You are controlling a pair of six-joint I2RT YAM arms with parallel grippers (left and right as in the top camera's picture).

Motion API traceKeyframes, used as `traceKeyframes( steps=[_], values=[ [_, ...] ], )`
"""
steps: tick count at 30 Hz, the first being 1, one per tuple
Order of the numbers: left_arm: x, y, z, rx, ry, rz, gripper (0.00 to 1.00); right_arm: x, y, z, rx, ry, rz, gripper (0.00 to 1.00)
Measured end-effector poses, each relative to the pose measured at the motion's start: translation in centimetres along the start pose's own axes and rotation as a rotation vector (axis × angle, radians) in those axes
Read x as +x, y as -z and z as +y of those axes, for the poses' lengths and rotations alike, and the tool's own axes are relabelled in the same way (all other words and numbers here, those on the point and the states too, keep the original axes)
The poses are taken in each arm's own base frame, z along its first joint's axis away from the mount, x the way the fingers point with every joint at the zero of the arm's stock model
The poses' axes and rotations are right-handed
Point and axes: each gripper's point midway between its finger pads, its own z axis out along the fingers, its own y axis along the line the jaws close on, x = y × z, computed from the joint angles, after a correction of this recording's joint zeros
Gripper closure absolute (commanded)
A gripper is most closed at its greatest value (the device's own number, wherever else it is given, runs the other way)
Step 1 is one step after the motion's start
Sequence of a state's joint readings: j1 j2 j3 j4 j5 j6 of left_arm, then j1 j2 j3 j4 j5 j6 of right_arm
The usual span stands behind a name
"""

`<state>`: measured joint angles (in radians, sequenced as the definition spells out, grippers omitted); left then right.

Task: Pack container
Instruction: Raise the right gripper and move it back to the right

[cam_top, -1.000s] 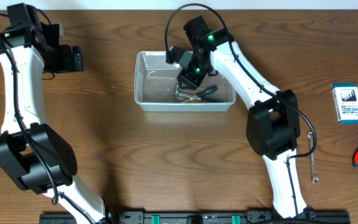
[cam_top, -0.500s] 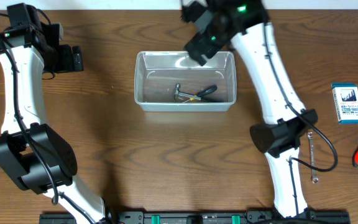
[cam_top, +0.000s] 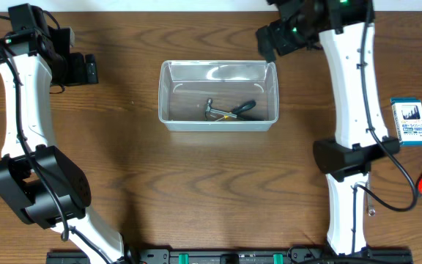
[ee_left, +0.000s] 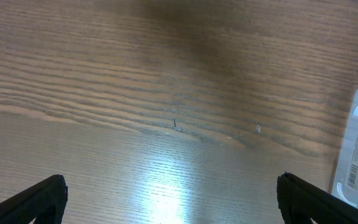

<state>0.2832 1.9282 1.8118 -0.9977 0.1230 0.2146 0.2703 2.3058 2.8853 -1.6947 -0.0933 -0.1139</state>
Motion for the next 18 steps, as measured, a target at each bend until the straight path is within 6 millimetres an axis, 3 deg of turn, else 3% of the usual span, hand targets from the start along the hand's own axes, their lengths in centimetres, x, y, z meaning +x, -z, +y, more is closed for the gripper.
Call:
traceKeyframes(
  steps=[5, 11, 18],
  values=[
    [0.0, 0.0, 0.0, 0.000, 0.000, 0.000, 0.02, 0.7, 5.2, -0.3, 0.046, -0.051, -0.068, 0.01],
    [0.0, 0.0, 0.0, 0.000, 0.000, 0.000, 0.02, 3.6, 13.0, -2.2, 0.188, -0.156, -0.158, 0.01],
    [0.0, 0.0, 0.0, 0.000, 0.000, 0.000, 0.02, 7.8, 17.3, -5.5, 0.316, -0.327, -0.186, 0.01]
  ],
)
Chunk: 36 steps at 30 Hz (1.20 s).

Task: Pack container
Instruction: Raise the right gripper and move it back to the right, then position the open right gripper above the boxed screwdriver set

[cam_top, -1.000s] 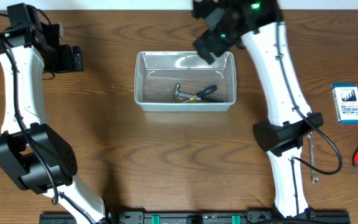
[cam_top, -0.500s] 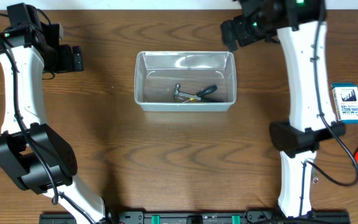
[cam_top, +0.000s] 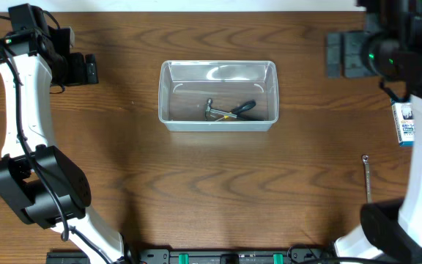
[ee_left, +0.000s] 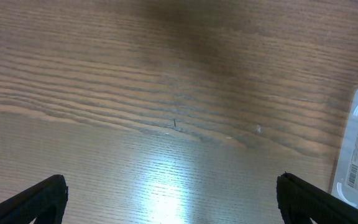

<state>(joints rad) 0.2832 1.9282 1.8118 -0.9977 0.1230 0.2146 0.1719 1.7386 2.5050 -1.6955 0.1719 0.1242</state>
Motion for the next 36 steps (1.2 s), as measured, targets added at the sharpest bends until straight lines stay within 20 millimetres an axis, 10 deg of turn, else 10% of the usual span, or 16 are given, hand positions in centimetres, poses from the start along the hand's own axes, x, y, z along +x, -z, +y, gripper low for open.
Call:
traceKeyframes(
  steps=[16, 27, 36],
  values=[
    [0.0, 0.0, 0.0, 0.000, 0.000, 0.000, 0.02, 7.7, -0.1, -11.8, 0.304, -0.277, 0.171, 0.01],
    [0.0, 0.0, 0.0, 0.000, 0.000, 0.000, 0.02, 11.3, -11.8, -11.4, 0.253, -0.219, 0.310, 0.01],
    [0.0, 0.0, 0.0, 0.000, 0.000, 0.000, 0.02, 13.5, -15.3, -10.6, 0.206, -0.186, 0.345, 0.01]
  ],
)
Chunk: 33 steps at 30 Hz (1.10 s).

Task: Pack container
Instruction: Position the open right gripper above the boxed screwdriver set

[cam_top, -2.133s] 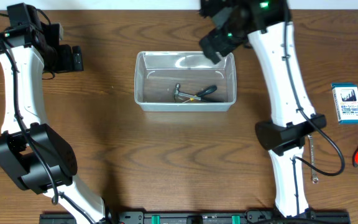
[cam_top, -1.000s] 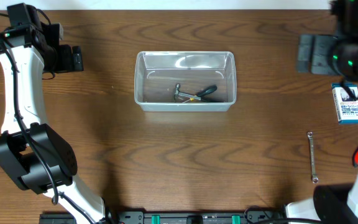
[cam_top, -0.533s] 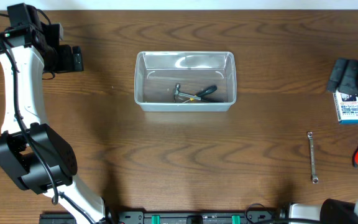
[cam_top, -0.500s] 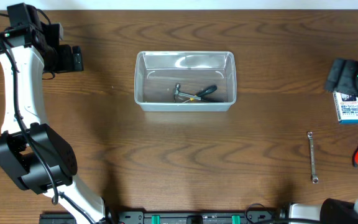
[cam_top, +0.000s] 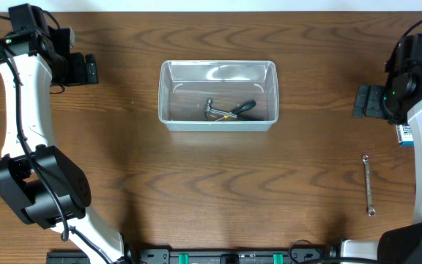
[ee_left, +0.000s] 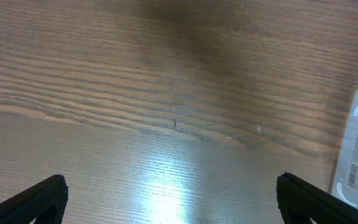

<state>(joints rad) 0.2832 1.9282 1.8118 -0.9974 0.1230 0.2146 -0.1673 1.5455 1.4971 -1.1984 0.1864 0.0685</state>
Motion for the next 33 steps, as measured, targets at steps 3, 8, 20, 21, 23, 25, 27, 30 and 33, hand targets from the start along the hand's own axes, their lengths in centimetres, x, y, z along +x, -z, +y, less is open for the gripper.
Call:
traceKeyframes(
  steps=[3, 8, 20, 21, 23, 25, 27, 30, 33],
  values=[
    [0.0, 0.0, 0.0, 0.000, 0.000, 0.000, 0.02, -0.1, 0.0, 0.2, -0.010, 0.072, -0.004, 0.01],
    [0.0, 0.0, 0.0, 0.000, 0.000, 0.000, 0.02, 2.0, 0.0, 0.1, -0.027, 0.250, 0.080, 0.01],
    [0.0, 0.0, 0.0, 0.000, 0.000, 0.000, 0.02, 3.3, -0.2, -0.8, -0.114, 0.318, 0.125, 0.01],
    [0.0, 0.0, 0.0, 0.000, 0.000, 0.000, 0.02, 3.3, -0.3, -0.9, -0.115, 0.312, 0.123, 0.01],
    [0.0, 0.0, 0.0, 0.000, 0.000, 0.000, 0.02, 2.7, -0.4, -1.4, -0.115, 0.284, 0.102, 0.01],
    [0.0, 0.0, 0.0, 0.000, 0.000, 0.000, 0.02, 1.9, -0.6, -1.7, -0.121, 0.253, 0.069, 0.01],
    [0.0, 0.0, 0.0, 0.000, 0.000, 0.000, 0.02, 0.9, -0.7, -2.1, -0.129, 0.227, 0.026, 0.01],
    [0.0, 0.0, 0.0, 0.000, 0.000, 0.000, 0.02, -0.8, -0.8, -2.7, -0.134, 0.200, -0.048, 0.01],
    [0.0, 0.0, 0.0, 0.000, 0.000, 0.000, 0.02, -2.4, -0.8, -3.3, -0.138, 0.199, -0.117, 0.01]
  ],
)
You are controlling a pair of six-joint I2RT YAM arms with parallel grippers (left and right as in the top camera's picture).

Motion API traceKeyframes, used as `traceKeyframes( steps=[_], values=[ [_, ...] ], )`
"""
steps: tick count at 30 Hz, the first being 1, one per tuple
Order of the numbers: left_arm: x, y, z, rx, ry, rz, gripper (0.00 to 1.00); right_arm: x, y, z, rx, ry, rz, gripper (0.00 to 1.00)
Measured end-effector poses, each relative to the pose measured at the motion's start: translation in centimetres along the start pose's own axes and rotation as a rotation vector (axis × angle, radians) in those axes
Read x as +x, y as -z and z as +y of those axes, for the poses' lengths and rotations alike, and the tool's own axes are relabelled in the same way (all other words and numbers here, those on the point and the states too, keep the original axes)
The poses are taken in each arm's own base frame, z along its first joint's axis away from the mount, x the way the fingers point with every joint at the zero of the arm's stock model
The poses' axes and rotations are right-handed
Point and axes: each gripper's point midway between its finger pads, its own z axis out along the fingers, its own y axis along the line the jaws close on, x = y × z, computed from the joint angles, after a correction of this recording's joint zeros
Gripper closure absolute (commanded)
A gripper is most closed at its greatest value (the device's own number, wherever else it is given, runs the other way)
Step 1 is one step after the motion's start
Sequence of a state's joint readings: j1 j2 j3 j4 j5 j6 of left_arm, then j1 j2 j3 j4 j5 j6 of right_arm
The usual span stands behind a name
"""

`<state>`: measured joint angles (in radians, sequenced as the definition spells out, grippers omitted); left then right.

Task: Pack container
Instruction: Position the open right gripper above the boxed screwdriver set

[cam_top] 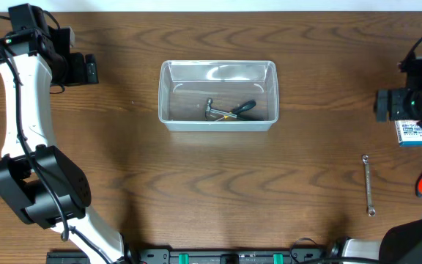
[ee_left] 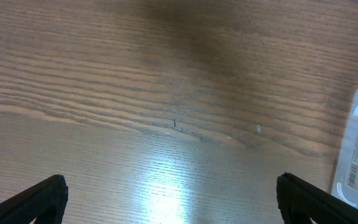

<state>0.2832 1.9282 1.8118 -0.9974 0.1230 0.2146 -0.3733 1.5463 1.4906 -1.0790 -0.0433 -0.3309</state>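
Observation:
A clear plastic container (cam_top: 218, 116) stands mid-table, holding a small hammer (cam_top: 212, 110) and a black-handled screwdriver (cam_top: 242, 108). My left gripper (cam_top: 86, 70) hovers at the far left, well away from it; in the left wrist view its fingers (ee_left: 39, 198) are spread wide over bare wood, so it is open and empty, with the container's corner at the right edge. My right gripper (cam_top: 387, 105) is at the right edge beside a blue-and-white box (cam_top: 414, 132). It looks open, with nothing held.
A silver wrench (cam_top: 368, 185) lies on the table at the right, below the box. Red-handled pliers sit at the right edge near it. Both arms' white links rise along the table's two sides.
My right gripper has shifted a little further right and sits closer beside the blue-and-white box. The red pliers have come back into view. The left arm has not moved.
My right gripper was first at the container's far right corner, the tools lying inside. Then it stood at the upper right, later lower beside the box, and now nearer the box. The left gripper stayed open in one place throughout.

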Motion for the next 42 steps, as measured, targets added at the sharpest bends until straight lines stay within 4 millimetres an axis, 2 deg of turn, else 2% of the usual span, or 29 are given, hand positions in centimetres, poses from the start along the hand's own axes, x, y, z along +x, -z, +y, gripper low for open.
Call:
traceKeyframes(
  steps=[4, 9, 13, 20, 29, 36, 42],
  values=[
    [0.0, 0.0, 0.0, 0.000, 0.000, 0.000, 0.02, -1.2, -0.8, -1.3, 0.011, -0.002, -0.045, 0.01],
    [0.0, 0.0, 0.0, 0.000, 0.000, 0.000, 0.02, -1.1, -4.4, -1.8, -0.026, 0.000, 0.040, 0.01],
    [0.0, 0.0, 0.0, 0.000, 0.000, 0.000, 0.02, -2.4, -6.6, -2.4, -0.051, 0.002, 0.091, 0.01],
    [0.0, 0.0, 0.0, 0.000, 0.000, 0.000, 0.02, -5.4, -7.1, -3.6, -0.044, 0.027, 0.067, 0.01],
    [0.0, 0.0, 0.0, 0.000, 0.000, 0.000, 0.02, -5.8, -9.9, -3.9, -0.049, 0.039, 0.078, 0.01],
    [0.0, 0.0, 0.0, 0.000, 0.000, 0.000, 0.02, -7.0, -10.7, -4.4, -0.030, 0.043, 0.032, 0.01],
    [0.0, 0.0, 0.0, 0.000, 0.000, 0.000, 0.02, -6.0, -12.4, -4.2, -0.050, 0.061, 0.080, 0.01]
  ],
)
